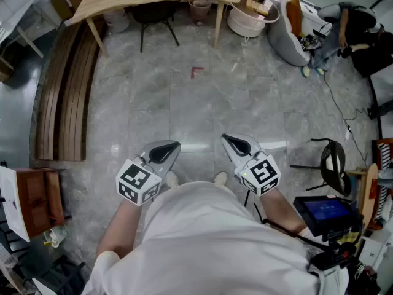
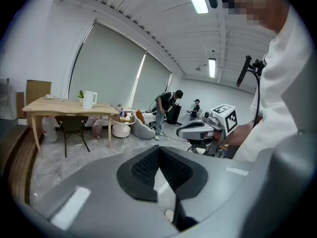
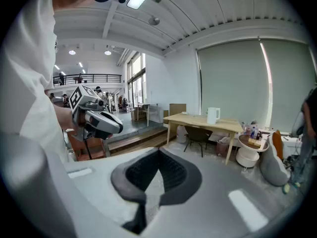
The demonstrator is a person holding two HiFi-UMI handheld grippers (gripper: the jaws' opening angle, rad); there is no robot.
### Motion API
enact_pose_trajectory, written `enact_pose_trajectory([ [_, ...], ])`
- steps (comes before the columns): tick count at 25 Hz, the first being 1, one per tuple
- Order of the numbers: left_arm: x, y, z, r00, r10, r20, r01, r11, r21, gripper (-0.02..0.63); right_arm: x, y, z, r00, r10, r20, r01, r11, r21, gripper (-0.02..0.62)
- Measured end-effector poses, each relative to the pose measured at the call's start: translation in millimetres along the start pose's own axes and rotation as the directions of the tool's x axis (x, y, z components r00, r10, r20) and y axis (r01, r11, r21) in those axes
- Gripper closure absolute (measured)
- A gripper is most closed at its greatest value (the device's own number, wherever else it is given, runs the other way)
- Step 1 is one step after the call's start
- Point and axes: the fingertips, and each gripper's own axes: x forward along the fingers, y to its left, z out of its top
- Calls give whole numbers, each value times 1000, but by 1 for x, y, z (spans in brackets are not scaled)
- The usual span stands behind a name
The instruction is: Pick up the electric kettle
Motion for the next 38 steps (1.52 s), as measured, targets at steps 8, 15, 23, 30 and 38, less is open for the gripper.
enact_pose_trajectory([
  [8, -66, 57, -18, 1000, -12, -5, 12, 1000, -22, 600, 63, 48, 24, 1000, -25, 14, 25, 999, 31, 594],
  [15, -47, 100, -12, 1000, -8, 12, 9, 998, -61, 600, 106, 24, 34, 1000, 0, -23, 1, 998, 58, 594],
  [23, 12, 188, 38, 998, 68, -4, -68, 996, -55, 598, 202, -80, 74, 998, 45, 42, -47, 998, 49, 570],
  [30, 94, 268, 115, 992, 122, -21, -122, 992, 10, 566, 266, -197, 116, 996, 53, 72, -54, 998, 20, 528],
  [38, 148, 343, 166, 994, 108, 33, -107, 994, -26, 566, 325, -279, 134, 998, 2, 60, -5, 999, 54, 522],
])
